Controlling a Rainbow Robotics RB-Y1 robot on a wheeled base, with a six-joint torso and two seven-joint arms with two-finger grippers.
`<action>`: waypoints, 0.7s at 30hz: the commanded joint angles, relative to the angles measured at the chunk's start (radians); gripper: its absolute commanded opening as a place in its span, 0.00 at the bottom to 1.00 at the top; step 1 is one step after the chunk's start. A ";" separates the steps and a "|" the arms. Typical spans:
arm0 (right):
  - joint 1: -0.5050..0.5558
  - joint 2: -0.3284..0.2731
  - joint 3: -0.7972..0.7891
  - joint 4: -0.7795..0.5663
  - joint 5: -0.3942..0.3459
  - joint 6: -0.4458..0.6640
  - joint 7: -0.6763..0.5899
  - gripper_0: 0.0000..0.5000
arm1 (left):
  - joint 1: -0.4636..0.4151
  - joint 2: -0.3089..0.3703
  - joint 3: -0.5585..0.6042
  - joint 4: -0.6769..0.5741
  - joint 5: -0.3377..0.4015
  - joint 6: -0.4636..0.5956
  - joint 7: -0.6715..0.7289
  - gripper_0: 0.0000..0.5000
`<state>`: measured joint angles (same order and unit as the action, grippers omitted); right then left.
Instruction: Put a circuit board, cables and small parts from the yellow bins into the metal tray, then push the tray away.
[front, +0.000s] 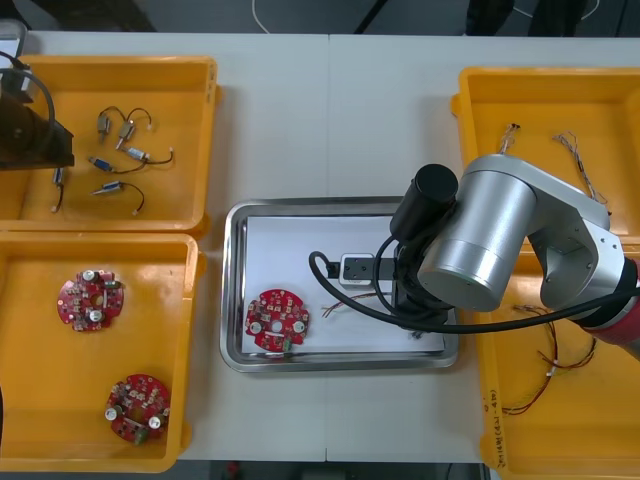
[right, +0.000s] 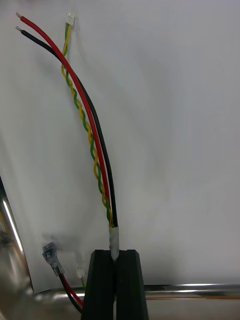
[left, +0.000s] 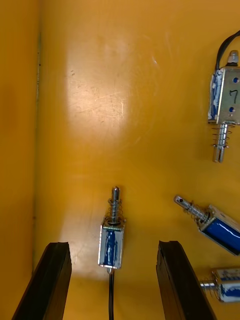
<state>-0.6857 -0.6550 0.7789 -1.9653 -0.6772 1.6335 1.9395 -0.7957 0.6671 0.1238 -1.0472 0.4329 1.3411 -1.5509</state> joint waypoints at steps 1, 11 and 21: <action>-0.029 0.017 0.033 -0.009 0.013 -0.007 0.039 0.99 | -0.048 0.028 -0.049 0.036 0.010 -0.063 -0.075 1.00; -0.029 0.017 0.036 -0.009 -0.013 -0.009 0.030 1.00 | -0.048 0.019 -0.076 0.099 0.033 -0.111 -0.075 1.00; -0.029 0.037 -0.035 -0.037 -0.012 0.032 0.029 1.00 | -0.048 0.016 -0.078 0.135 0.055 -0.117 -0.077 0.82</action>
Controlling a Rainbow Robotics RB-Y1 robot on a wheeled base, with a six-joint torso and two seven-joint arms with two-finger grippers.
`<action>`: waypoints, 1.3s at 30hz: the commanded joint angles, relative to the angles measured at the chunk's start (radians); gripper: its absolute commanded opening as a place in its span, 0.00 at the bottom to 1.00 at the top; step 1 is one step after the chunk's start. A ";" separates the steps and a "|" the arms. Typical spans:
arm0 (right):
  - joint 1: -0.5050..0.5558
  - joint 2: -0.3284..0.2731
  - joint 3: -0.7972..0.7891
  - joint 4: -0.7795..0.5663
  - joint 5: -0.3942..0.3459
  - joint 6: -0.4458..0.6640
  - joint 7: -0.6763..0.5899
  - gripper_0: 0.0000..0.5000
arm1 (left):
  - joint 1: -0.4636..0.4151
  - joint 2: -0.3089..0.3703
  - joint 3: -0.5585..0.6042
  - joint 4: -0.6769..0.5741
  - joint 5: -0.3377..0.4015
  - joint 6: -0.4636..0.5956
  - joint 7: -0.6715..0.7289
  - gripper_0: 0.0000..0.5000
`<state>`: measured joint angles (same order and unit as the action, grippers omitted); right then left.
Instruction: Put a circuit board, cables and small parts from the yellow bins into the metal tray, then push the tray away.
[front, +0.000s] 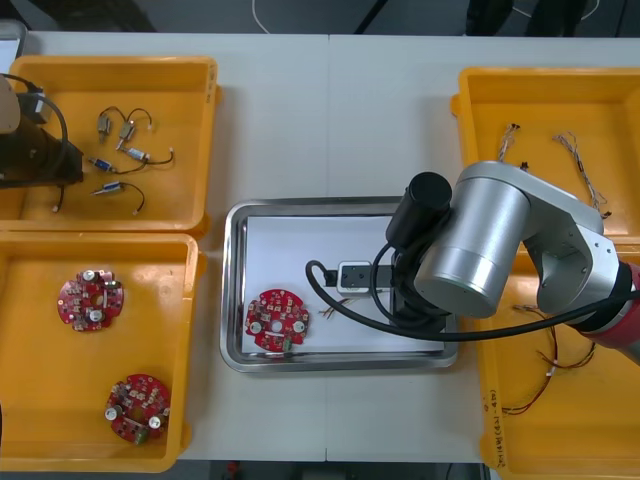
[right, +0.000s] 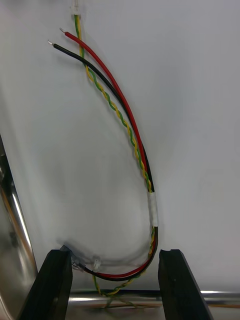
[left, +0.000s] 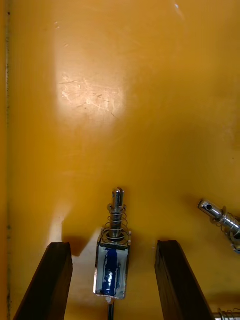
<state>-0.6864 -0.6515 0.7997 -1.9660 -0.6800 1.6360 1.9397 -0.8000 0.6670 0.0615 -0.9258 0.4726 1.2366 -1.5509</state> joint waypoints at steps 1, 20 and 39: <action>-0.028 0.047 -0.083 -0.045 0.002 0.071 0.027 1.00 | -0.044 0.016 -0.014 0.015 0.018 -0.012 -0.077 0.34; -0.028 0.112 -0.438 -0.203 0.004 0.284 -0.016 1.00 | -0.042 0.023 0.027 -0.054 0.017 0.066 -0.067 0.00; -0.025 -0.046 -0.755 -0.209 -0.066 0.284 -0.050 1.00 | -0.041 0.014 0.047 -0.501 0.015 0.560 0.029 0.00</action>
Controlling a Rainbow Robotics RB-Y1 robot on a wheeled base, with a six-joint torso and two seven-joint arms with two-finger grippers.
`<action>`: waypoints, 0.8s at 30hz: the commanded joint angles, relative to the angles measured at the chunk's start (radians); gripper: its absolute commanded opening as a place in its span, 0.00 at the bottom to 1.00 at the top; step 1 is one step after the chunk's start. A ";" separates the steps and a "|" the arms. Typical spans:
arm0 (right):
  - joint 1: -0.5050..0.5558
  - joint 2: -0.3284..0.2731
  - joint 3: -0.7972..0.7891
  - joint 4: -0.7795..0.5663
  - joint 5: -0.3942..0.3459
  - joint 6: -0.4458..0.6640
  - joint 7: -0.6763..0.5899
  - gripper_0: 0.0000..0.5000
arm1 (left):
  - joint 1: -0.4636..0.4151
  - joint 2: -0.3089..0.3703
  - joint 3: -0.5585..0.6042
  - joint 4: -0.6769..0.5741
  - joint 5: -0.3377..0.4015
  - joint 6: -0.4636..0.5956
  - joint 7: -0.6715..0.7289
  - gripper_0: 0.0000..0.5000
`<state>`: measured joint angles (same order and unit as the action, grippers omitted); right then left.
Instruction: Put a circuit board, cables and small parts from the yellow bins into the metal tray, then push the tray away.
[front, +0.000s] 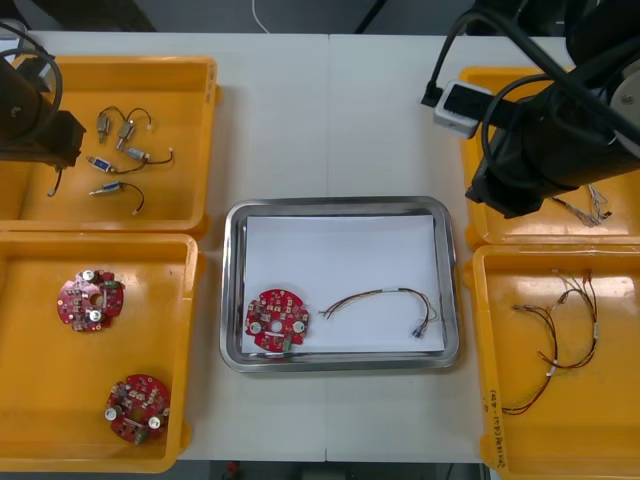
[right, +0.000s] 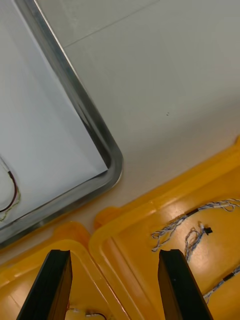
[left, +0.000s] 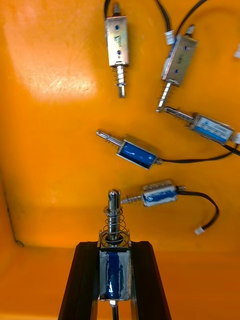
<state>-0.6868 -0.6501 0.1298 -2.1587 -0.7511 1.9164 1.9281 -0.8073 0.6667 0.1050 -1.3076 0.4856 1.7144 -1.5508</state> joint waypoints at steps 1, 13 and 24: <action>-0.023 -0.052 -0.102 -0.003 0.004 0.003 -0.038 1.00 | -0.033 0.004 -0.010 -0.150 0.007 0.103 0.058 0.00; -0.019 -0.060 -0.329 0.218 0.042 0.003 -0.020 1.00 | -0.032 -0.127 -0.196 -0.427 0.036 0.205 0.311 0.00; -0.033 -0.068 -0.398 0.365 0.154 0.003 0.011 1.00 | -0.030 -0.228 -0.354 -0.530 0.051 0.205 0.475 0.00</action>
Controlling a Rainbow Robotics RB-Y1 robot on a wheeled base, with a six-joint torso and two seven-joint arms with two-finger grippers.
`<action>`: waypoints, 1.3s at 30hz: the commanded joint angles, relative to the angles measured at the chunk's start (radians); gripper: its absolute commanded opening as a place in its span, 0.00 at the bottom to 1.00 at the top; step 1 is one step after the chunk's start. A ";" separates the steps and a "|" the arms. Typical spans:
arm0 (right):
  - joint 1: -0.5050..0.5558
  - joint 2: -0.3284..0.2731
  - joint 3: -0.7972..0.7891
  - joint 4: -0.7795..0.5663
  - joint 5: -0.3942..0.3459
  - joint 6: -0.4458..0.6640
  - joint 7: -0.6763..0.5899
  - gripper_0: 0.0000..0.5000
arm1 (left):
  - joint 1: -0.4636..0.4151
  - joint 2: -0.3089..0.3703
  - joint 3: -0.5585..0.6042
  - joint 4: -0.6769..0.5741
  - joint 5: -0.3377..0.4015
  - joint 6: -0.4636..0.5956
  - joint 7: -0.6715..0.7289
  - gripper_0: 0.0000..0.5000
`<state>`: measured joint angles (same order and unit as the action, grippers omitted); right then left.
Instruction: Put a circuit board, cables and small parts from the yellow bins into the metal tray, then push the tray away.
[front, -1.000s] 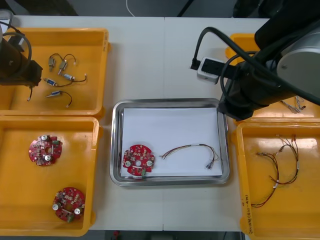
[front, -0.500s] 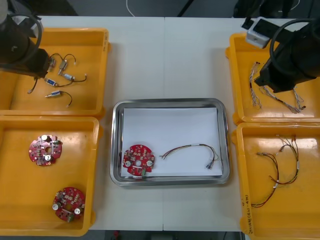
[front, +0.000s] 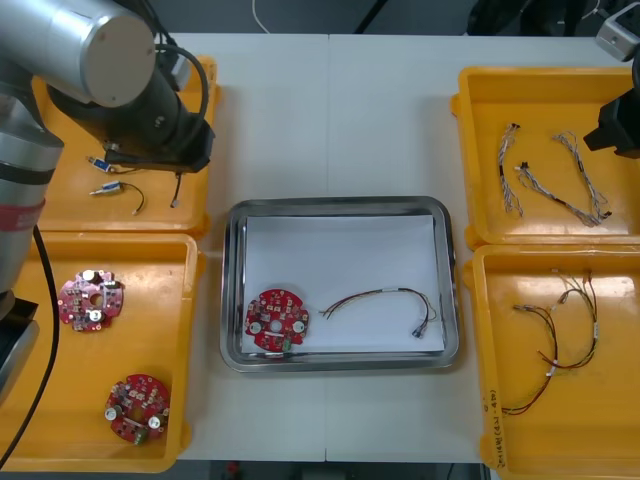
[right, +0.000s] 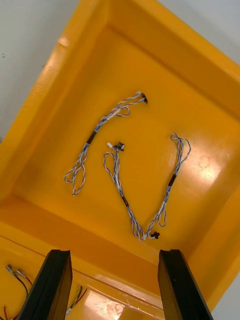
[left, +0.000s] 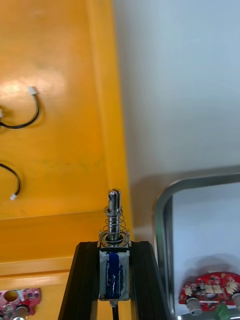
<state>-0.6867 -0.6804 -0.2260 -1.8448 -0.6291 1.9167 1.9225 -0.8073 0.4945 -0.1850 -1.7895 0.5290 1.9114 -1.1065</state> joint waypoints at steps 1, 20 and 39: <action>-0.033 -0.037 -0.042 0.052 0.032 0.003 0.016 1.00 | -0.030 -0.056 -0.064 -0.048 0.008 0.008 0.031 0.00; -0.217 -0.039 -0.087 0.450 0.114 0.003 0.081 1.00 | 0.060 -0.093 -0.326 -0.031 -0.018 -0.170 0.137 0.00; -0.407 -0.045 -0.056 0.855 0.204 -0.205 0.240 1.00 | 0.148 -0.073 -0.390 0.032 -0.081 -0.310 0.148 0.01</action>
<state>-1.0258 -0.6808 -0.2818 -1.0160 -0.4448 1.7523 2.0915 -0.6682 0.4228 -0.5482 -1.7802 0.4606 1.6430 -1.0341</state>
